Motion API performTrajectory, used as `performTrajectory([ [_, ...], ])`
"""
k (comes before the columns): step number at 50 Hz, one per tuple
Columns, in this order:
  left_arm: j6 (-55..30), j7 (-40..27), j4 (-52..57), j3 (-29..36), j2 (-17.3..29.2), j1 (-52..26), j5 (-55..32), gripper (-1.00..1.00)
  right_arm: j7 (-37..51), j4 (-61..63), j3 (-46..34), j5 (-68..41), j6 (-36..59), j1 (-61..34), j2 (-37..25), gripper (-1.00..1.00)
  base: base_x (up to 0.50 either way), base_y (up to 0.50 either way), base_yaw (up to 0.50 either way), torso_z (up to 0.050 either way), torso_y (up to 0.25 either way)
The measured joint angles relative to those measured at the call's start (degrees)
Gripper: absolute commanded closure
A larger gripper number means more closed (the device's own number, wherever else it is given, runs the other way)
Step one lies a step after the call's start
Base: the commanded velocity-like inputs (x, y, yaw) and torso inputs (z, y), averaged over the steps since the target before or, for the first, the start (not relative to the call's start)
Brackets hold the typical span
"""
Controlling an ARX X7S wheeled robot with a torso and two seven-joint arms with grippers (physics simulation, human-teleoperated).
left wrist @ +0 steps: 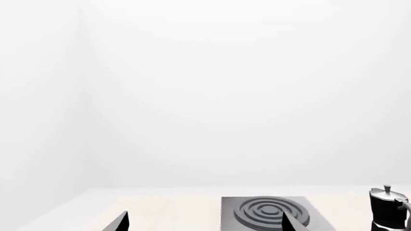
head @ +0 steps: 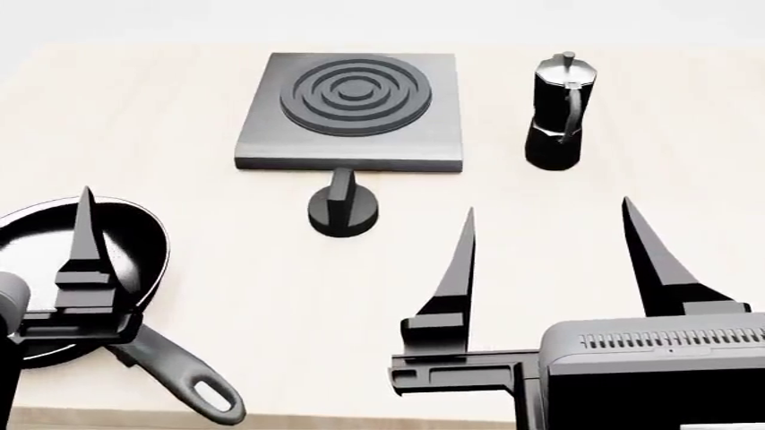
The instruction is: Turn on the stove.
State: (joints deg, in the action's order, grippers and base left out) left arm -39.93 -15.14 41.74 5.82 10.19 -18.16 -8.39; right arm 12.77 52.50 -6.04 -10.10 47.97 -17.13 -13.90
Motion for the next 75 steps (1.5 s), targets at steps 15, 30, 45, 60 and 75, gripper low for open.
performTrajectory([
  [15, 0.1, -0.5, 0.0, 0.2, 0.4, 0.0, -0.5, -1.0, 0.4, -0.2, -0.4, -0.3, -0.2, -0.1, -0.3, -1.0, 0.0, 0.13, 0.0, 0.0, 0.0],
  [30, 0.2, -1.1, -0.2, 0.3, 0.8, -0.1, -1.0, -1.0, 0.8, -0.4, -0.9, -0.6, -0.2, -0.2, -0.6, -1.0, 0.0, 0.12, 0.0, 0.0, 0.0],
  [45, 0.6, -1.6, -0.5, 0.6, 1.2, -0.1, -1.4, -1.0, 1.2, -0.4, -0.8, -1.1, -0.4, -0.2, -1.0, -1.0, 0.0, 0.13, 0.0, 0.0, 0.0],
  [60, 0.7, -2.0, -0.4, 0.8, 1.5, -0.1, -1.9, -1.0, 1.6, -0.4, -1.0, -1.4, -0.5, -0.2, -1.3, -1.0, 0.0, 0.13, 0.0, 0.0, 0.0],
  [75, 0.9, -2.5, -0.7, 0.8, 1.9, -0.2, -2.3, -1.0, 2.1, -0.5, -1.6, -1.6, -0.6, -0.3, -1.7, -1.0, 0.0, 0.12, 0.0, 0.0, 0.0],
])
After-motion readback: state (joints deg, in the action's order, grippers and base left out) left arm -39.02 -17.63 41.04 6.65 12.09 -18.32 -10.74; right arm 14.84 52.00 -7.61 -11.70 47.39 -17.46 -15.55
